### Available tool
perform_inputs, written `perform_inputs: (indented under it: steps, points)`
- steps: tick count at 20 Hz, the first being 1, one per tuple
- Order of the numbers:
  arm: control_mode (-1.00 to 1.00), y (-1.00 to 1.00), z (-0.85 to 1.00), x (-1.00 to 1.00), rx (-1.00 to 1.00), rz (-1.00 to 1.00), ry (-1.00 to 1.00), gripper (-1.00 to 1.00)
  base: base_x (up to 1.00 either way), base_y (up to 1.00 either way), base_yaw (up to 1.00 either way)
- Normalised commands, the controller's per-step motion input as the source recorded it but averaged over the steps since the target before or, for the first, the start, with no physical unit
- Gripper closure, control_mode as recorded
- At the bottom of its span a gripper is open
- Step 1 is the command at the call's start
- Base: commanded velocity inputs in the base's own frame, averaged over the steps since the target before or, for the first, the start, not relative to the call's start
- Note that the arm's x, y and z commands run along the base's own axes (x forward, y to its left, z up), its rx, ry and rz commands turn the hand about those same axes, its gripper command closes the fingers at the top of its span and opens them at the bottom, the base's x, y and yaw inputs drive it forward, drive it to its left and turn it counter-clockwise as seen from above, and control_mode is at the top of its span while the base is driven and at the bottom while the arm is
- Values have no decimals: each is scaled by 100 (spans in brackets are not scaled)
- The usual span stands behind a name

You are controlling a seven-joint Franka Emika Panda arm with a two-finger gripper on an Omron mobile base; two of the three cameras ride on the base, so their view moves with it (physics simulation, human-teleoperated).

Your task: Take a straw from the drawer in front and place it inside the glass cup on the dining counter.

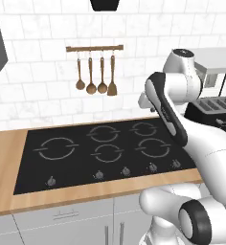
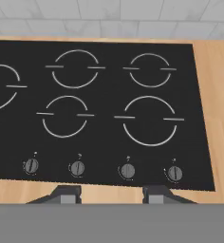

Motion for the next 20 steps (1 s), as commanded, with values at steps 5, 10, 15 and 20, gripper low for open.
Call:
perform_inputs:
  steps: [5,10,15,20]
  points:
    - [100,0,0,0,0,0,0,-100,-14,2,-1]
    - [100,0,0,0,0,0,0,-100,-40,23,-16]
    - [100,0,0,0,0,0,0,-100,-38,71,-29]
    - [100,0,0,0,0,0,0,-100,-38,79,-26]
